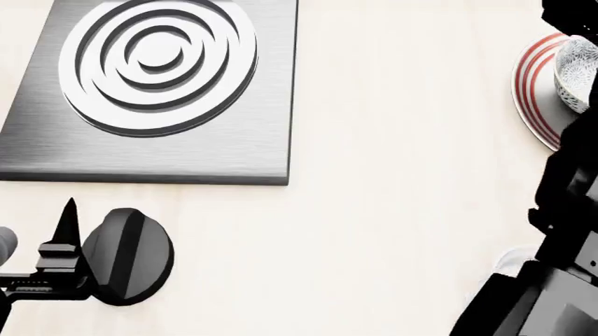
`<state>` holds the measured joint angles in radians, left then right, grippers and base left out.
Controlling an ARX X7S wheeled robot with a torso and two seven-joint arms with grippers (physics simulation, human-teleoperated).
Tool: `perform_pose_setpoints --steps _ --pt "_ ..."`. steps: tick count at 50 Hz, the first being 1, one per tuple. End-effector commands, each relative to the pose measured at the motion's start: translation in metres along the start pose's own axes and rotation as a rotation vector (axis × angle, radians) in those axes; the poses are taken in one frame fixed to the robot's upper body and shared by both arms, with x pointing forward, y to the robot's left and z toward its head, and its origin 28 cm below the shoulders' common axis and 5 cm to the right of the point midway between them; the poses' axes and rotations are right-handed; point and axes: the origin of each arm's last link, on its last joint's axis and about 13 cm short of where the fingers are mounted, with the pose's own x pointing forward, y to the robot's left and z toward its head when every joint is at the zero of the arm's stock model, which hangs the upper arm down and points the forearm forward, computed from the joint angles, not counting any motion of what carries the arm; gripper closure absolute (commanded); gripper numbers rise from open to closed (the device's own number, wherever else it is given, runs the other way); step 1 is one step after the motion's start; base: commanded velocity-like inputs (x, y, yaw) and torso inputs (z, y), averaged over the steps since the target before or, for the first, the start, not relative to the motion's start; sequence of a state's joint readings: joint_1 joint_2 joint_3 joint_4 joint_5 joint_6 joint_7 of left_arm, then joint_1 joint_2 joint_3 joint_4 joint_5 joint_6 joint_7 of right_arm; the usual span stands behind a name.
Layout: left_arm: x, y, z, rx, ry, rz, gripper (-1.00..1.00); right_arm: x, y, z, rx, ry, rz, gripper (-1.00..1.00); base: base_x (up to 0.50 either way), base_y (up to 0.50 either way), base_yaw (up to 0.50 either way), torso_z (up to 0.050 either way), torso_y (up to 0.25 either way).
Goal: Pick the akita bowl next to the ramekin and place it on the plate.
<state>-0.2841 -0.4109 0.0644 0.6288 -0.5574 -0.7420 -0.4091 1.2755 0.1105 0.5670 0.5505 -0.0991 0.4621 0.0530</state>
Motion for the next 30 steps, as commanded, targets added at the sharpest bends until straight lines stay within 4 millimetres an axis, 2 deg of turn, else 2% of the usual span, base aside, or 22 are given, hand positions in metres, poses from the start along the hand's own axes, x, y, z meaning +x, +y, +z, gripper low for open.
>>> perform_pose_setpoints --steps 1,17,30 --pt "0.0 0.001 0.002 -0.032 -0.006 -0.016 -1.0 -0.036 0.004 -0.005 -0.085 -0.048 0.091 -1.0 0.0 0.0 0.0 0.0 0.0" --pt "-0.001 -0.001 0.0 -0.038 -0.004 -0.02 -1.0 -0.083 -0.005 -0.027 -0.243 -0.082 0.172 -1.0 0.0 0.0 0.0 0.0 0.0" --pt "-0.001 -0.001 -0.003 -0.045 0.001 -0.021 -1.0 -0.114 -0.01 -0.054 -0.256 -0.05 0.252 -1.0 0.0 0.0 0.0 0.0 0.0"
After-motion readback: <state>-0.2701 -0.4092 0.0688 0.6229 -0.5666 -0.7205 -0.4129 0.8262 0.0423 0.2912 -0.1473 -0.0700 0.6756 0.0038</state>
